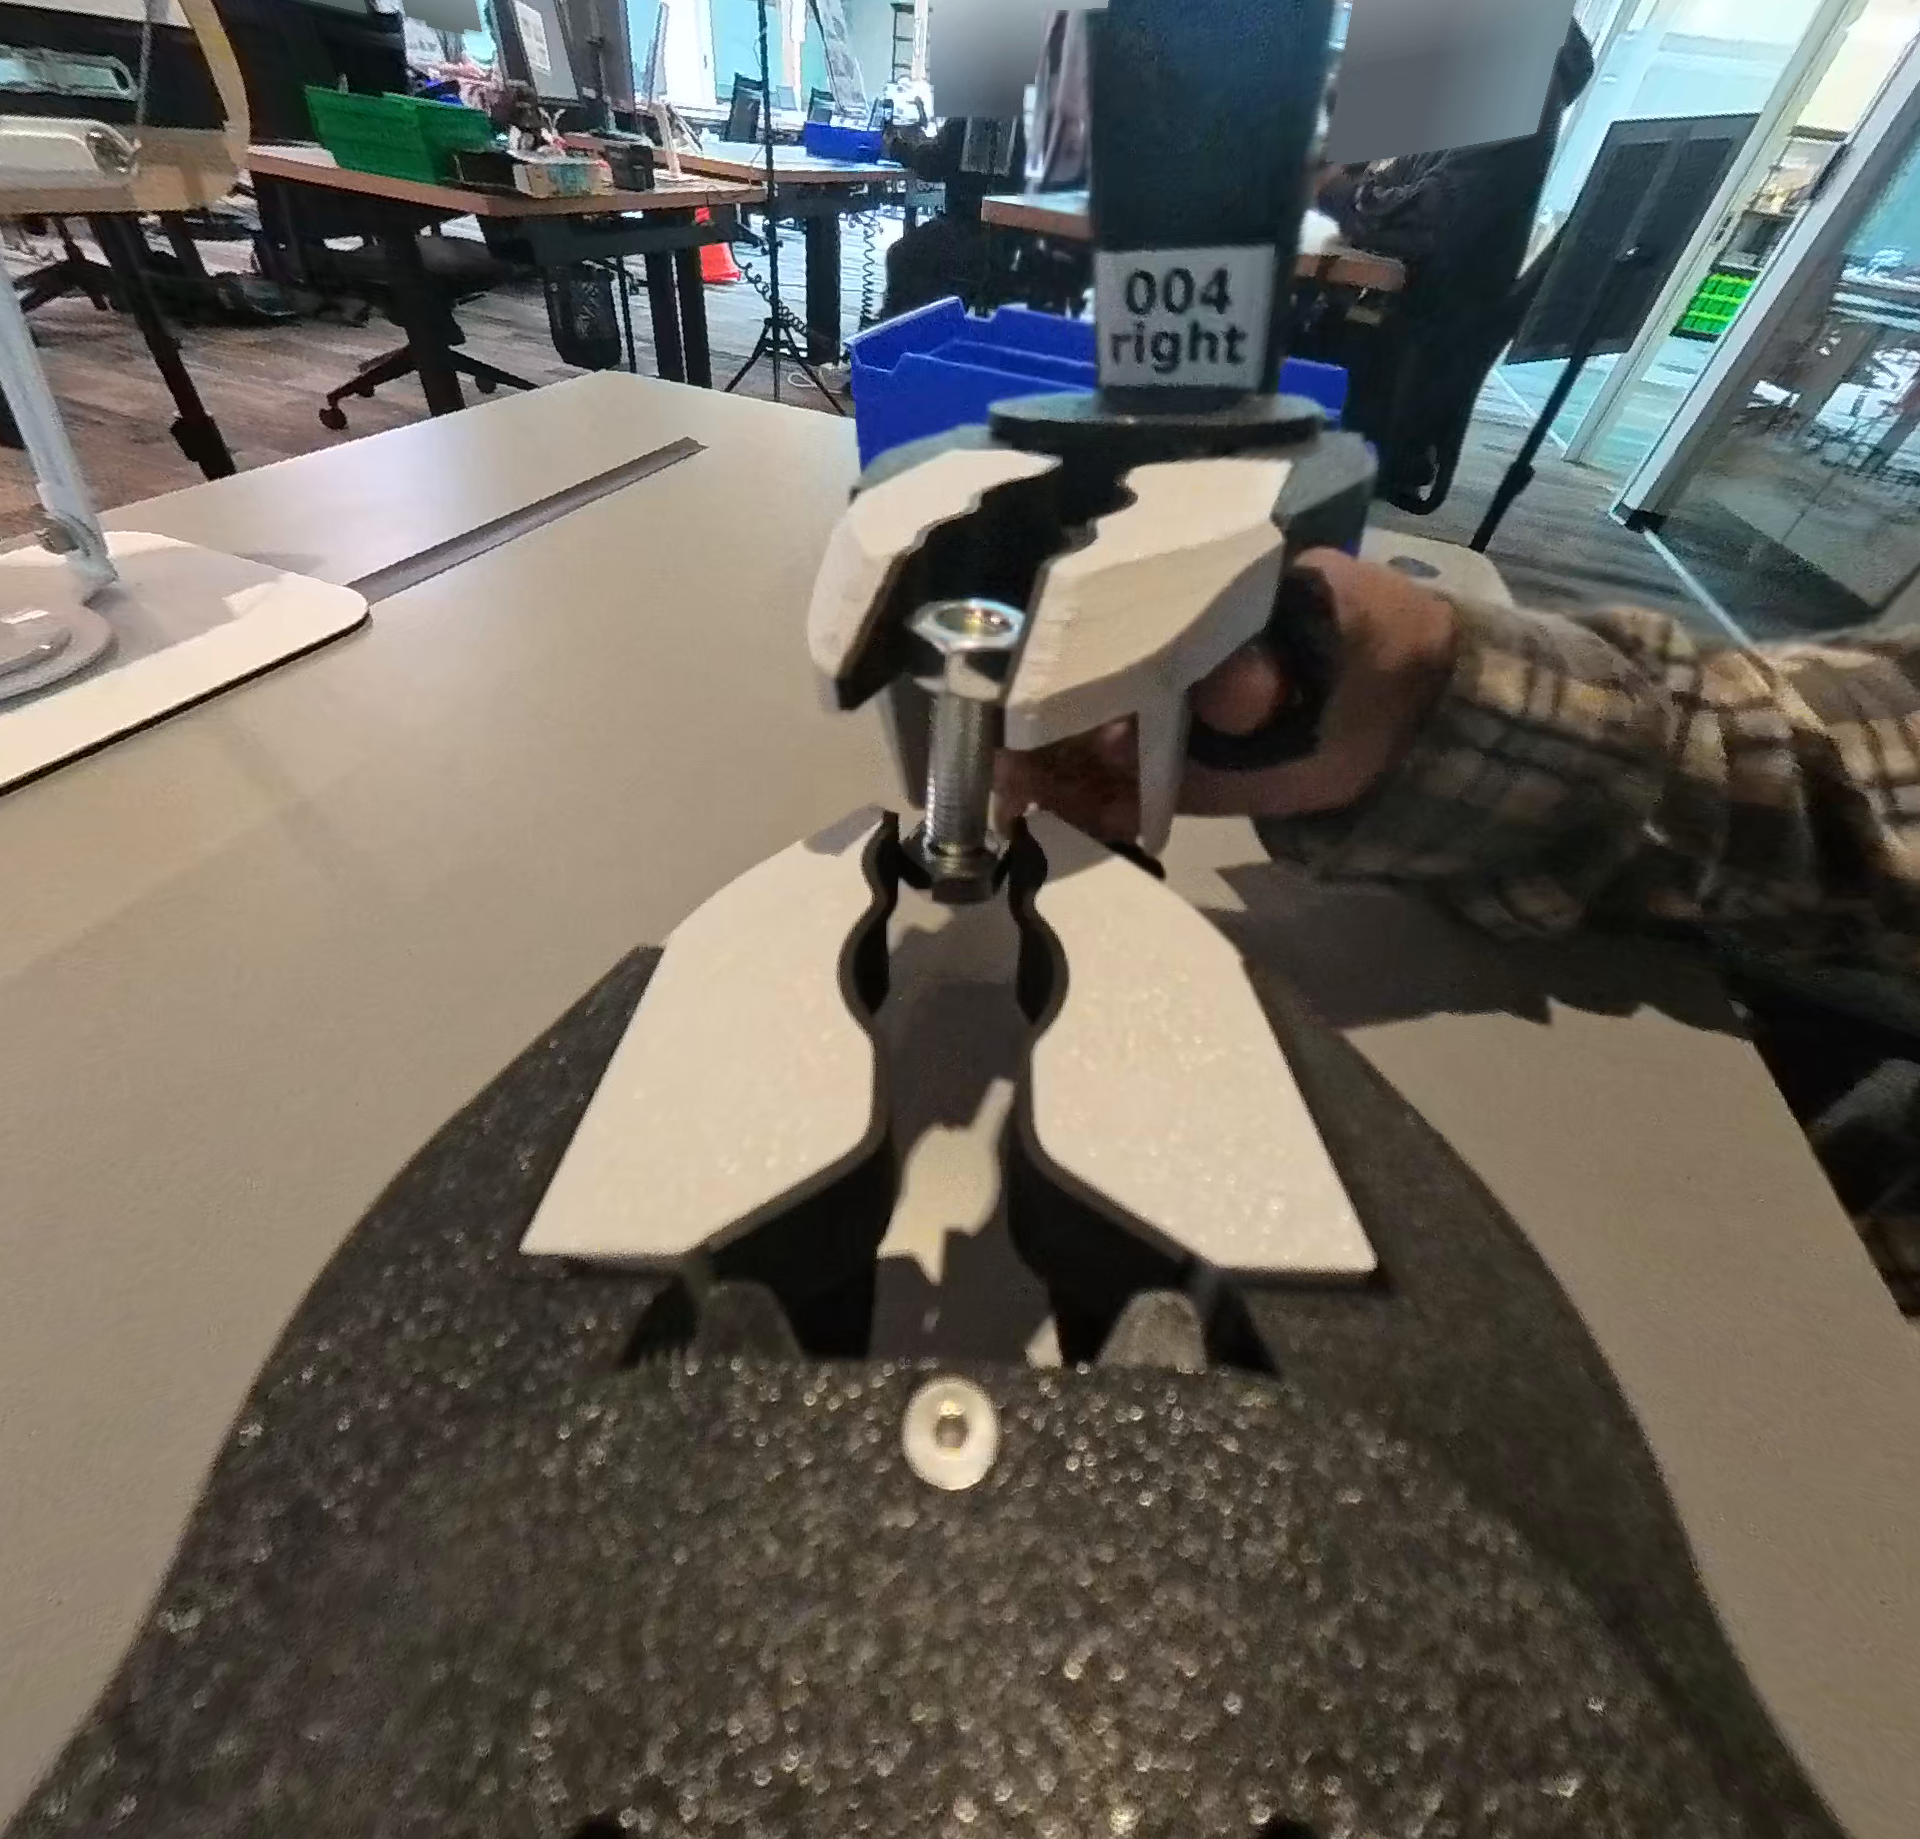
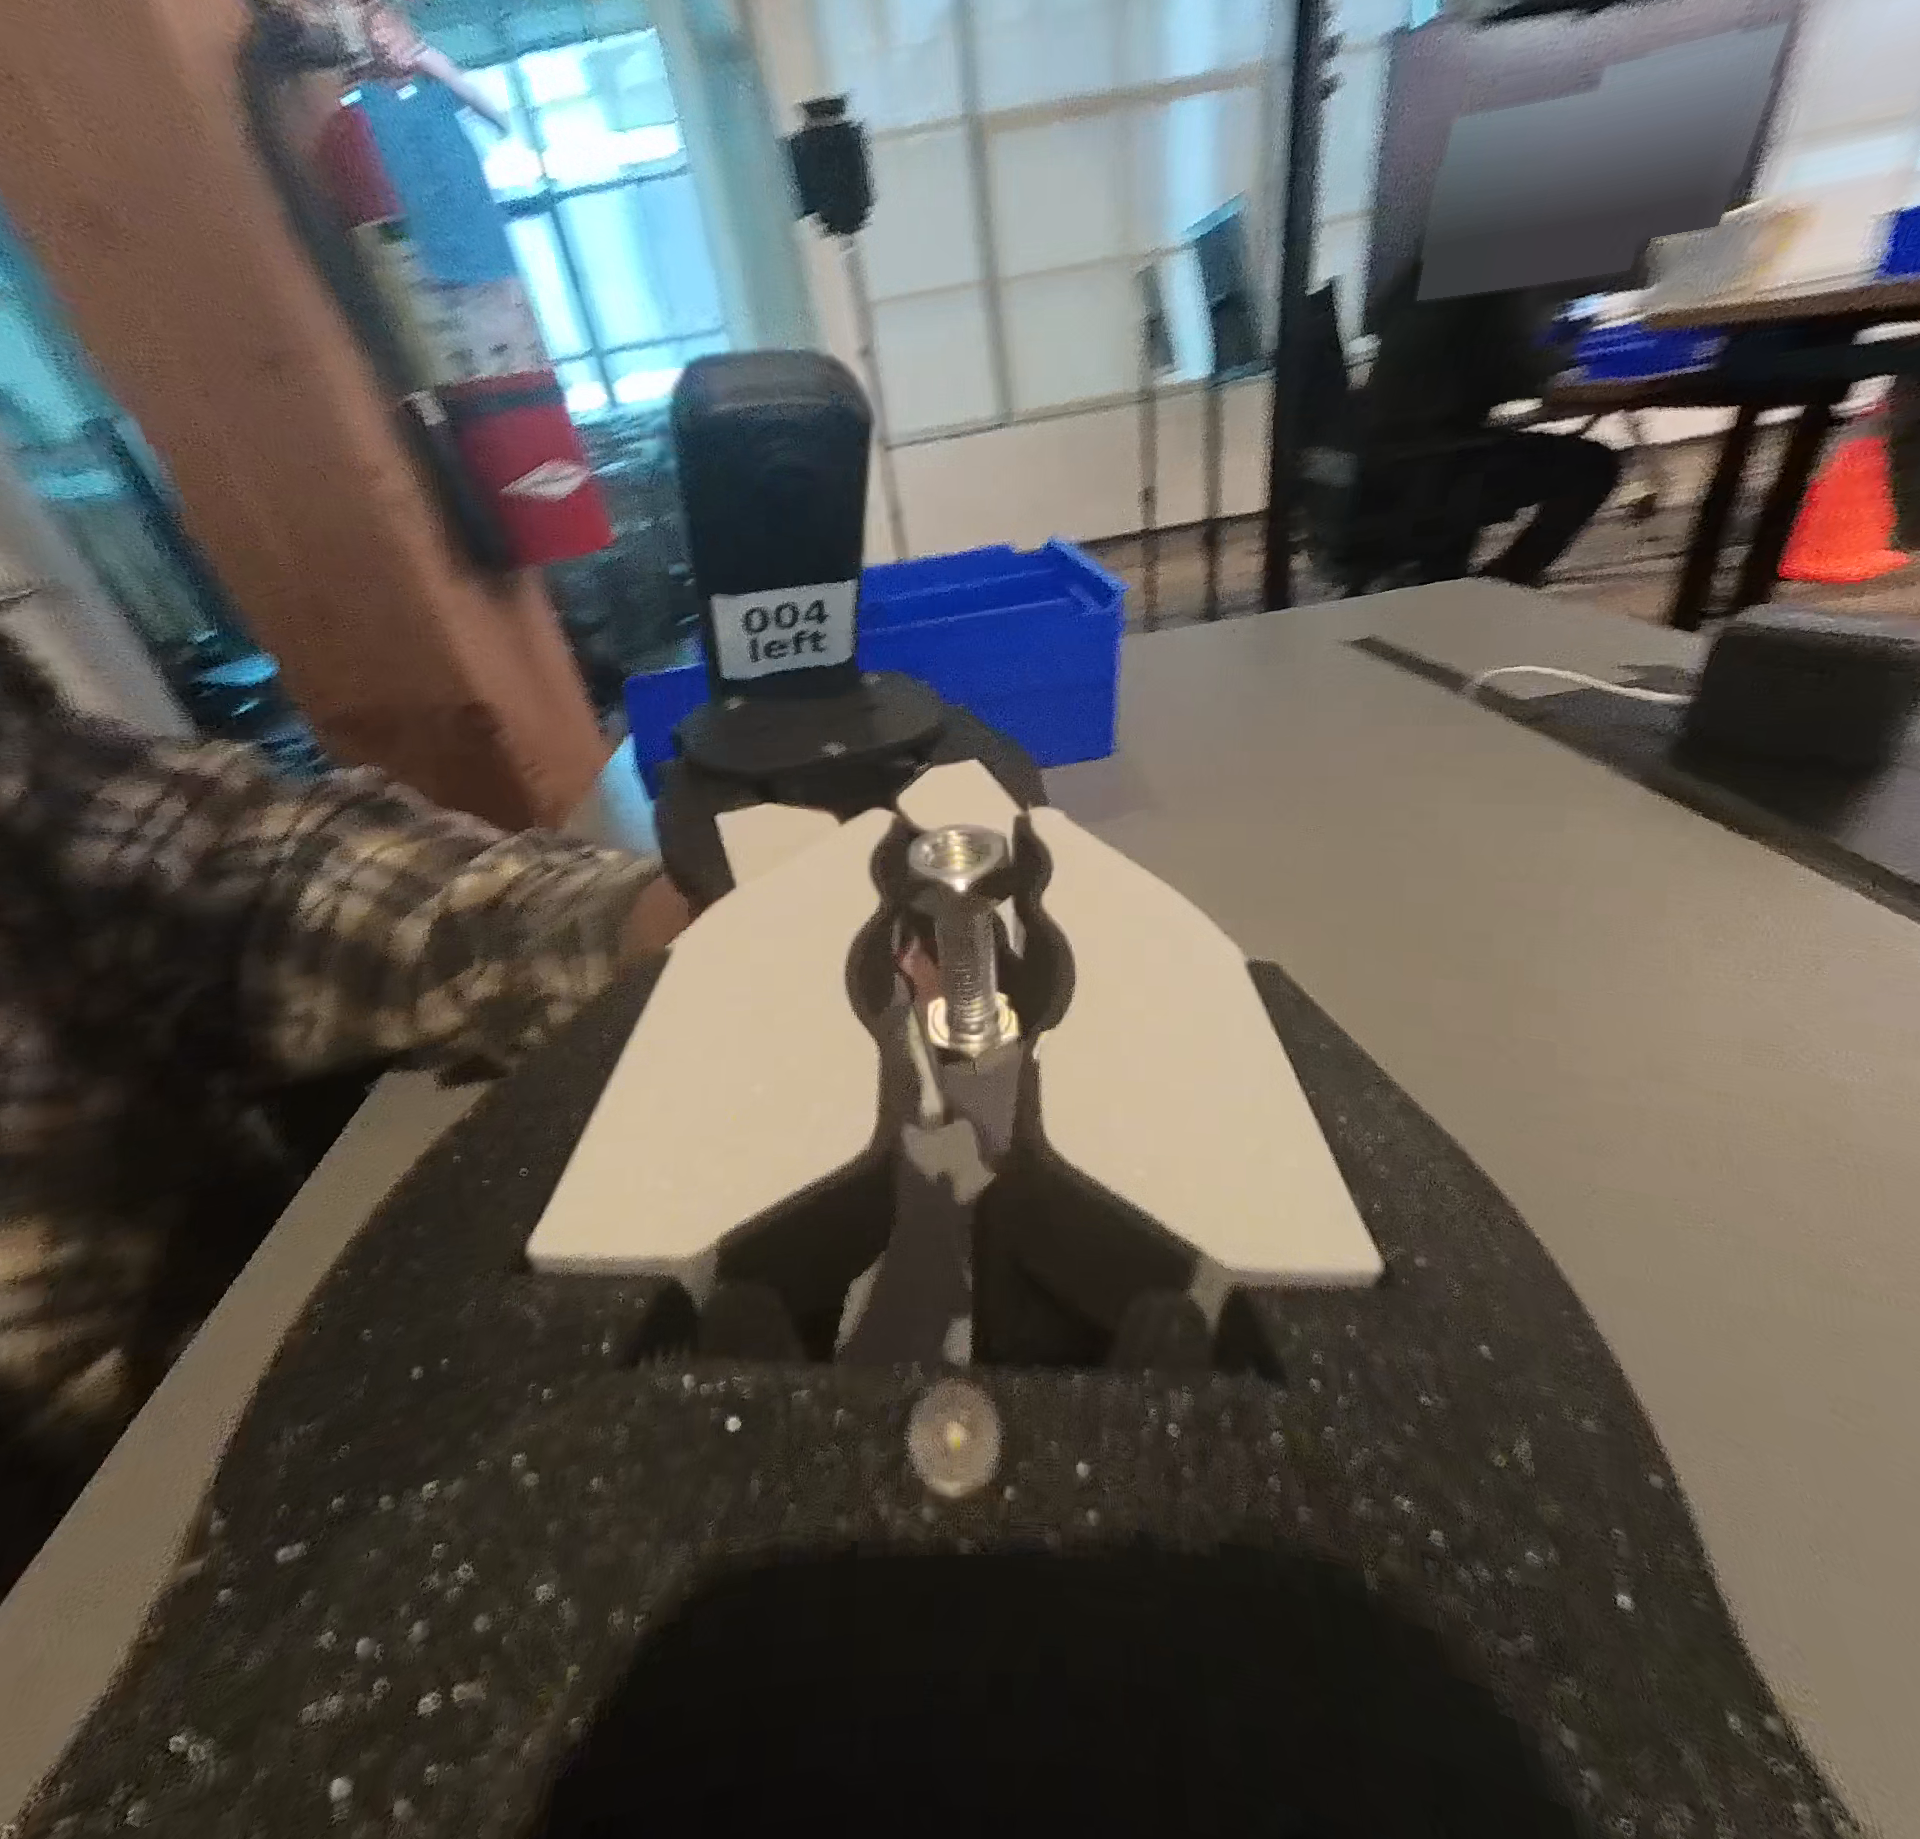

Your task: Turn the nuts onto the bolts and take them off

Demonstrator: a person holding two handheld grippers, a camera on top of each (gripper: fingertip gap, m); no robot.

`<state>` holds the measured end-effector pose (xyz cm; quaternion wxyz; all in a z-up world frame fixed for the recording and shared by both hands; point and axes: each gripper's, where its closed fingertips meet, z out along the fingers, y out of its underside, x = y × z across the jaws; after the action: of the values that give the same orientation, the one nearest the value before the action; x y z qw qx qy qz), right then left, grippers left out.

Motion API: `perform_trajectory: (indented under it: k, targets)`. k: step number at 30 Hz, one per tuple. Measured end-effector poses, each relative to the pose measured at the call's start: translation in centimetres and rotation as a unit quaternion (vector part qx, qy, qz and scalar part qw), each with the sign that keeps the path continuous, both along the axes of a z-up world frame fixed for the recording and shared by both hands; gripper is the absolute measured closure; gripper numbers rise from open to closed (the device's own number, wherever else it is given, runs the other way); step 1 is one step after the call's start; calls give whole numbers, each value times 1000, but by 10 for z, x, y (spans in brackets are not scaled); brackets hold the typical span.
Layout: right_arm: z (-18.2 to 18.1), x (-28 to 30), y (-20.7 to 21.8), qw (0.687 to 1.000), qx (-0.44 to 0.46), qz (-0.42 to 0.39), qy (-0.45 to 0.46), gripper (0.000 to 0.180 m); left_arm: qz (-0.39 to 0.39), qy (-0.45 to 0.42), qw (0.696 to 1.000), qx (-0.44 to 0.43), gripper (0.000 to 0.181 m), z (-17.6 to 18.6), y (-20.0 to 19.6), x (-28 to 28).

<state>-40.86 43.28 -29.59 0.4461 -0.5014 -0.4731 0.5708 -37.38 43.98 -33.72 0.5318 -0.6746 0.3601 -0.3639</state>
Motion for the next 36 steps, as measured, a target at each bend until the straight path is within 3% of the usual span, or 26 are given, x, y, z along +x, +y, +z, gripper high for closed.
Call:
perform_trajectory:
  k: [3, 6, 10, 13, 18, 22, 28, 31, 36]
  targets:
    - [0, 1, 3, 999, 8, -47, 0, 142, -8, -1, 1000, -4, 161, -1, -2, 2]
    - [2, 6, 8, 999, 24, -37, -16, 123, -19, -1, 1000, -4, 161, -1, -5, 6]
    - [14, 21, -5, 992, 63, 103, -41, 107, -44, -13, 999, -2, 161, 3, -10, 10]
    - [23, 31, -16, 972, 54, 224, -38, 114, -61, -14, 998, 2, 161, 3, -15, 14]
    - [12, 29, -23, 944, 49, 317, -72, 129, -80, -14, 997, 7, 161, 4, -19, 17]
    - [8, 27, -28, 934, 44, 349, -65, 154, -83, -17, 996, 7, 161, 5, -20, 17]
    - [10, 29, -29, 944, 61, 322, -49, 180, -85, -12, 996, 13, 161, 5, -21, 19]
    - [11, 29, -29, 956, 63, 284, -40, 179, -79, -12, 997, 14, 161, 5, -20, 18]
    - [9, 30, -22, 967, 56, 247, -42, 151, -81, -13, 996, 14, 161, 6, -21, 19]
